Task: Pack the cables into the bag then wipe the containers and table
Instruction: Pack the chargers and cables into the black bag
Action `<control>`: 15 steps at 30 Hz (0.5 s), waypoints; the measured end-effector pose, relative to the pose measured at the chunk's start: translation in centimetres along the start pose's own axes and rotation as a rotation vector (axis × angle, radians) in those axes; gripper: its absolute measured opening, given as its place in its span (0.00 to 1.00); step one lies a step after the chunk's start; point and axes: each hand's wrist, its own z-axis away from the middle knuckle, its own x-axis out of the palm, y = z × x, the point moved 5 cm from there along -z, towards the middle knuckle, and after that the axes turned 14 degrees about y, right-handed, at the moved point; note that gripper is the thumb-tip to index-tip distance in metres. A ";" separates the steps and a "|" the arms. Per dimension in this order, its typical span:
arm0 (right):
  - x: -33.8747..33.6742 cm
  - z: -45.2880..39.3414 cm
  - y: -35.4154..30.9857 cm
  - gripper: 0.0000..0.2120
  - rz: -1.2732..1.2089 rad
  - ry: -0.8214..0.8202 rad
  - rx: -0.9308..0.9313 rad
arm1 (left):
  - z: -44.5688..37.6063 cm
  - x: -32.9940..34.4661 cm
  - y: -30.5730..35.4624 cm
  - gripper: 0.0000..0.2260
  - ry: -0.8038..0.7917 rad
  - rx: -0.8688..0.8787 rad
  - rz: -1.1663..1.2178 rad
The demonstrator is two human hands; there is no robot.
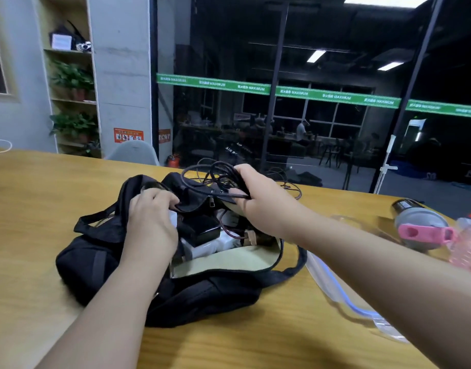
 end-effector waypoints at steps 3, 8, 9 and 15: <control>0.9 0.2 0.3 0.11 0.134 -0.074 -0.020 | -0.3 -1.0 -0.7 0.16 -0.015 -0.054 0.011; 2.3 0.4 0.2 0.10 0.272 -0.141 -0.120 | -0.3 -2.0 -0.8 0.19 -0.030 -0.174 -0.101; 2.6 0.3 0.2 0.10 0.286 -0.154 -0.127 | -0.3 -2.0 -1.0 0.20 -0.015 -0.185 -0.117; 4.2 -0.3 0.0 0.06 0.427 -0.243 -0.219 | -0.9 -1.4 -1.8 0.24 0.036 -0.122 -0.099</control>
